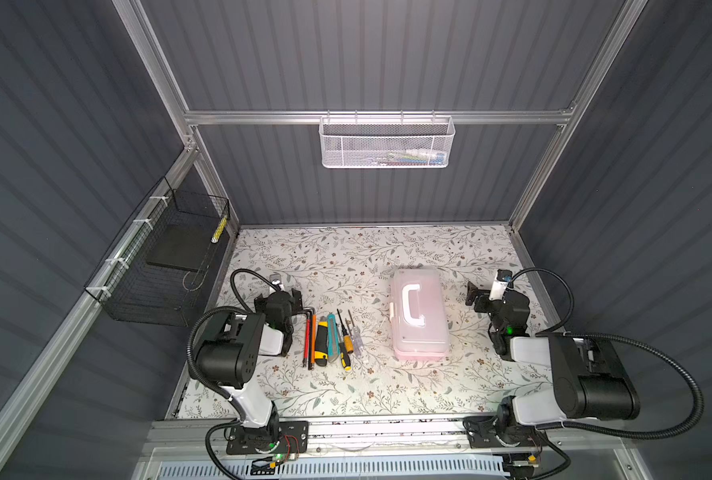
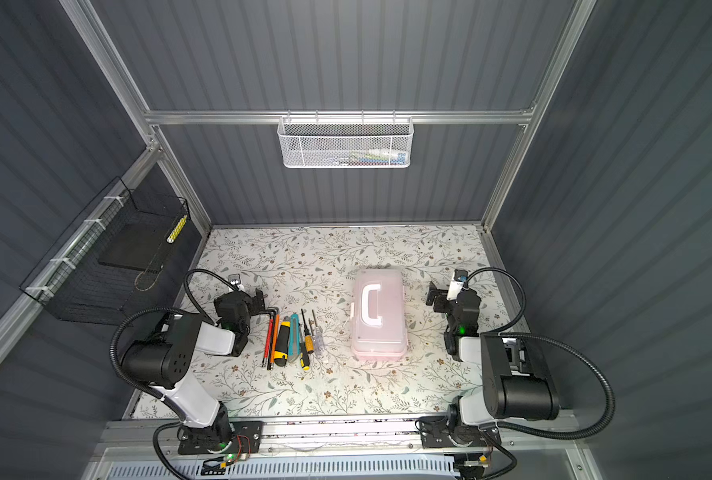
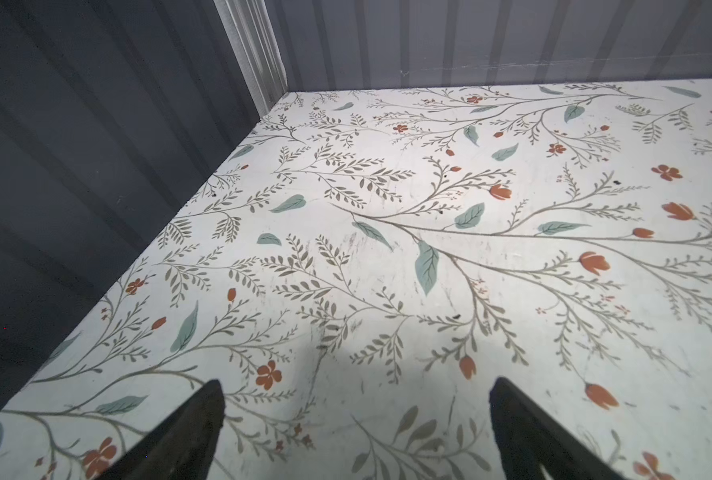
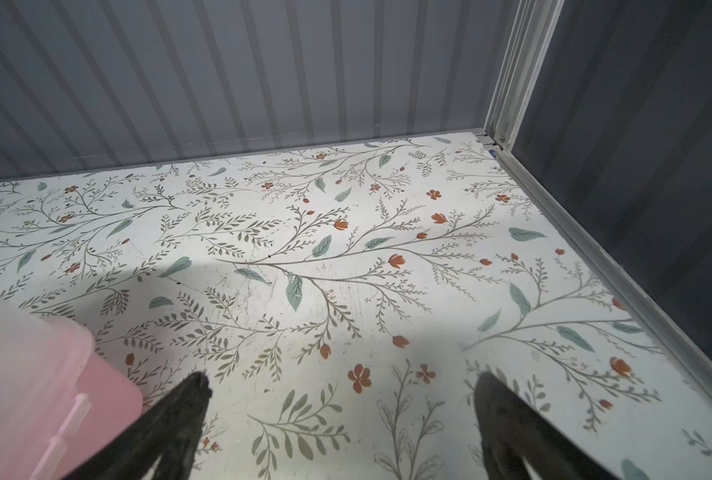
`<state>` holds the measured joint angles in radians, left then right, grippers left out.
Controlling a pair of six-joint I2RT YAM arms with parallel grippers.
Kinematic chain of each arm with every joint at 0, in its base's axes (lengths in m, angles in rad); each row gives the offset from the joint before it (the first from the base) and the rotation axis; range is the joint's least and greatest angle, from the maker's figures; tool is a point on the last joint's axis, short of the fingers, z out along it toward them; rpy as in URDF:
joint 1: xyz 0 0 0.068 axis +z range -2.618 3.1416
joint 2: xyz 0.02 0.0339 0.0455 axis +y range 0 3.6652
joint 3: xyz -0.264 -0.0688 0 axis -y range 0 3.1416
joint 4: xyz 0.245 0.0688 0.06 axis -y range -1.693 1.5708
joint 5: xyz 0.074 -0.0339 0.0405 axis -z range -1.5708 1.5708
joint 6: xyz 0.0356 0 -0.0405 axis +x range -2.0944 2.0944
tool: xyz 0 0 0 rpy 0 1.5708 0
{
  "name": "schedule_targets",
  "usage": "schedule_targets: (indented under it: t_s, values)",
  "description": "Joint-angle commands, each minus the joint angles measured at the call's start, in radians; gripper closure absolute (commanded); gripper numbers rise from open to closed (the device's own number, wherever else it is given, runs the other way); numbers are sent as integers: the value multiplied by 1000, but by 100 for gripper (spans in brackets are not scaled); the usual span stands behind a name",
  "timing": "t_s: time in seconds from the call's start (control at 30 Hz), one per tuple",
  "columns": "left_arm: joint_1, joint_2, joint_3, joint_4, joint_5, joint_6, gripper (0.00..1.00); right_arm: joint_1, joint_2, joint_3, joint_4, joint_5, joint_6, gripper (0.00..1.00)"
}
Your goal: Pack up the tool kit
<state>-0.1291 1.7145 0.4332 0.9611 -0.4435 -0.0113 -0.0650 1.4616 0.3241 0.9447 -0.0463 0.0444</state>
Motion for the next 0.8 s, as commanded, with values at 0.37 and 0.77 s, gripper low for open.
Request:
schedule_targets:
  t_s: [0.37,0.77]
  values:
    - [8,4,18,-4,5,-14,0,-5,-4,8,12,-5,2,1]
    - [8,4,17,-4,6,-14,0,-6,-4,9,12,-5,1,1]
